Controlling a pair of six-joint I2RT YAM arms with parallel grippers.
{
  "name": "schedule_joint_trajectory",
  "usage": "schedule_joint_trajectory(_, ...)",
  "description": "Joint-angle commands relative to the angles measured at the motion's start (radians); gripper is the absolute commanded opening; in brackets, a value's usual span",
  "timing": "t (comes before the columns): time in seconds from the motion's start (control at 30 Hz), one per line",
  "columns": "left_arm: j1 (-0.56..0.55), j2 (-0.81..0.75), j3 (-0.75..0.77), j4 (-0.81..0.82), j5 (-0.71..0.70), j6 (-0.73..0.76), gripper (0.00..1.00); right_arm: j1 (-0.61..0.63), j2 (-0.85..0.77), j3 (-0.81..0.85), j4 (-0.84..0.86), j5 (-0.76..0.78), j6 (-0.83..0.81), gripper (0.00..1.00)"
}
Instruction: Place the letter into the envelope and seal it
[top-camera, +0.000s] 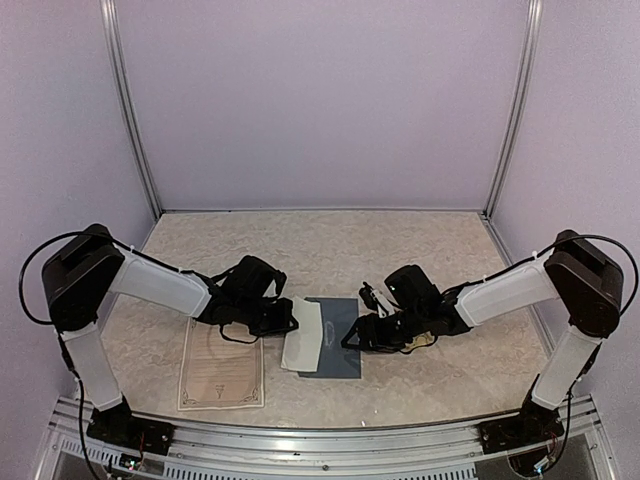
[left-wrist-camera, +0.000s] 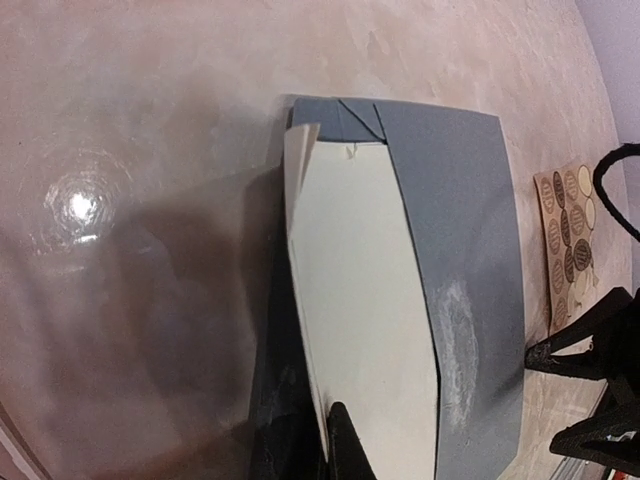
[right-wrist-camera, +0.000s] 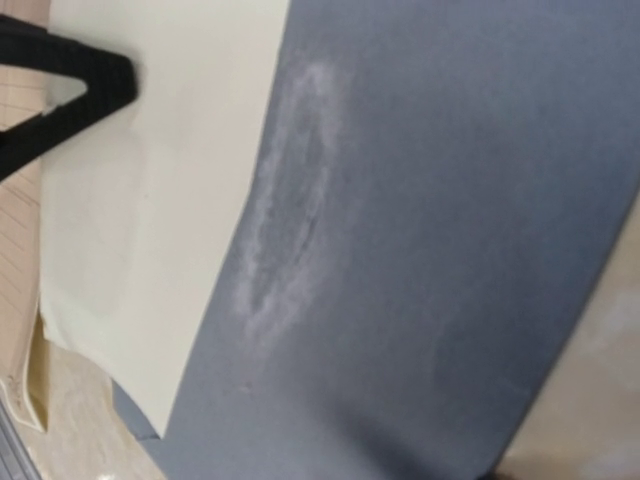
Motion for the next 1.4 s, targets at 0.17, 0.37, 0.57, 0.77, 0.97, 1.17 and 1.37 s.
schedule_joint_trajectory(0.17, -0.008, 0.022, -0.022, 0.16, 0.071, -0.048, 0.0, 0.001, 0.039, 0.001, 0.016, 0.008, 0.017, 0.62)
schedule_joint_trajectory(0.37, -0.013, 0.053, -0.041, 0.224, 0.117, -0.066, 0.0, 0.006, 0.047, 0.001, 0.033, 0.008, 0.029, 0.61)
schedule_joint_trajectory(0.57, -0.027, 0.081, -0.034, 0.263, 0.138, -0.061, 0.0, 0.007, 0.064, 0.01, 0.042, 0.005, 0.032, 0.62)
schedule_joint_trajectory(0.77, -0.04, 0.098, -0.027, 0.282, 0.135, -0.073, 0.0, 0.009, 0.075, 0.025, 0.047, 0.004, 0.033, 0.61)
schedule_joint_trajectory(0.97, -0.049, 0.1, -0.005, 0.23, 0.094, -0.029, 0.0, 0.011, 0.042, 0.03, 0.018, 0.024, 0.028, 0.61)
schedule_joint_trajectory(1.17, -0.067, 0.01, 0.047, 0.079, -0.04, 0.077, 0.22, 0.011, -0.07, 0.022, -0.051, 0.071, 0.004, 0.64)
schedule_joint_trajectory(1.37, -0.082, -0.07, 0.082, -0.061, -0.146, 0.138, 0.49, 0.01, -0.163, 0.039, -0.137, 0.13, -0.025, 0.71)
